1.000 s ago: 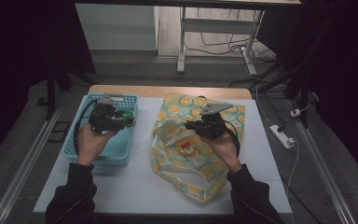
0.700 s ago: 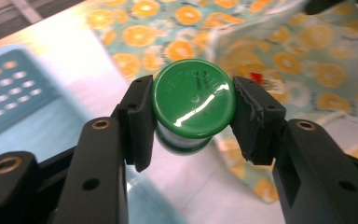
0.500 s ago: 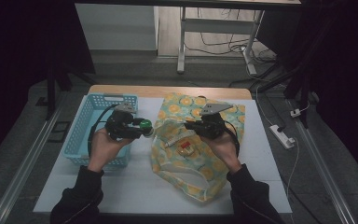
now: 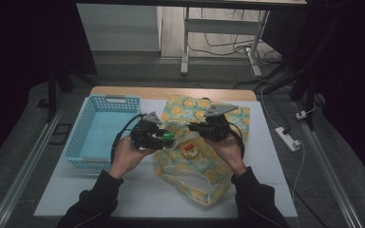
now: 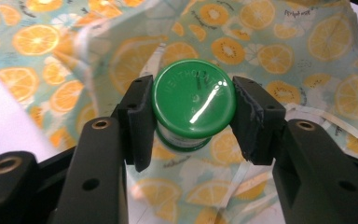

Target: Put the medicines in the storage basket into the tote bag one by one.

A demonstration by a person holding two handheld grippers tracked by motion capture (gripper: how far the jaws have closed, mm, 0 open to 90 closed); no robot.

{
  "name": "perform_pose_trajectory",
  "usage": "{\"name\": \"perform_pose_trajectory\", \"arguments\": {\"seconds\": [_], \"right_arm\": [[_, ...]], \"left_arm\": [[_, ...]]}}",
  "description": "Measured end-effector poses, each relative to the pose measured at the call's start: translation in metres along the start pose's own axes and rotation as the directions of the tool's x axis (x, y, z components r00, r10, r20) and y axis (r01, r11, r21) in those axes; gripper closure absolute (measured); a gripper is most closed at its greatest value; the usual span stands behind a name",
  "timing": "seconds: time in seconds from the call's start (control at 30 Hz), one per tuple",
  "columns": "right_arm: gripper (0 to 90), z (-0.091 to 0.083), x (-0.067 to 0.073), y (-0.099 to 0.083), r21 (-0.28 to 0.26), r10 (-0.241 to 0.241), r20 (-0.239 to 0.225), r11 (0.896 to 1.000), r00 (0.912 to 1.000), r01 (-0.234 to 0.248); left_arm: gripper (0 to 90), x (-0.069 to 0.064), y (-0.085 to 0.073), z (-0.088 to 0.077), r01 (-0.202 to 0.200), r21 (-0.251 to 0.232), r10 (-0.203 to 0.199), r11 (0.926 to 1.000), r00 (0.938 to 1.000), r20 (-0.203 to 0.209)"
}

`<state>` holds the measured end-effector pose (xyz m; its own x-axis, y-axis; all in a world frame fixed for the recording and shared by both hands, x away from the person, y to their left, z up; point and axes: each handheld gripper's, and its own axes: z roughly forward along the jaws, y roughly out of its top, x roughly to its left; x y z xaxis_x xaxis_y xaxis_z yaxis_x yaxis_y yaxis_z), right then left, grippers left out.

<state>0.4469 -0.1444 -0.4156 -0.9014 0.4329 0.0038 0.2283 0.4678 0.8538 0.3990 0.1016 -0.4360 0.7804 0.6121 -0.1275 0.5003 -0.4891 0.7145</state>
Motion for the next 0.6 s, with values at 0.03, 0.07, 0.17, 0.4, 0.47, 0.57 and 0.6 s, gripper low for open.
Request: {"name": "perform_pose_trajectory", "arguments": {"seconds": [0.03, 0.07, 0.17, 0.4, 0.47, 0.57, 0.6], "right_arm": [[90.0, 0.000, 0.000, 0.000, 0.000, 0.001, 0.000, 1.000, 1.0000, -0.001], [90.0, -0.001, 0.000, 0.000, -0.002, 0.001, 0.000, 1.000, 1.0000, -0.001], [90.0, -0.001, 0.000, 0.001, -0.004, 0.002, 0.001, 1.000, 1.0000, -0.002], [90.0, 0.000, 0.001, 0.001, -0.002, 0.002, -0.003, 1.000, 1.0000, -0.002], [90.0, 0.000, 0.001, 0.001, -0.001, 0.001, -0.002, 1.000, 1.0000, -0.001], [90.0, 0.000, 0.001, 0.000, 0.000, 0.001, -0.003, 1.000, 1.0000, -0.001], [90.0, 0.000, 0.001, 0.000, 0.000, 0.000, -0.003, 1.000, 1.0000, 0.000]], "left_arm": [[51.8, 0.000, 0.001, 0.003, 0.000, 0.002, 0.000, 1.0000, 1.0000, 0.004], [51.8, -0.001, 0.001, 0.007, 0.000, 0.002, 0.000, 1.0000, 1.0000, 0.004], [51.8, -0.002, 0.005, 0.017, -0.001, 0.006, 0.001, 1.0000, 1.0000, 0.003], [51.8, -0.003, 0.016, 0.040, -0.012, 0.020, 0.012, 0.9997, 0.9999, 0.000], [51.8, -0.001, 0.018, 0.045, -0.013, 0.022, 0.014, 0.9997, 0.9998, -0.015], [51.8, 0.004, 0.020, 0.051, 0.000, 0.018, 0.001, 0.9998, 0.9995, -0.033], [51.8, 0.006, 0.021, 0.053, 0.002, 0.015, -0.001, 0.9999, 0.9993, -0.038]]}}
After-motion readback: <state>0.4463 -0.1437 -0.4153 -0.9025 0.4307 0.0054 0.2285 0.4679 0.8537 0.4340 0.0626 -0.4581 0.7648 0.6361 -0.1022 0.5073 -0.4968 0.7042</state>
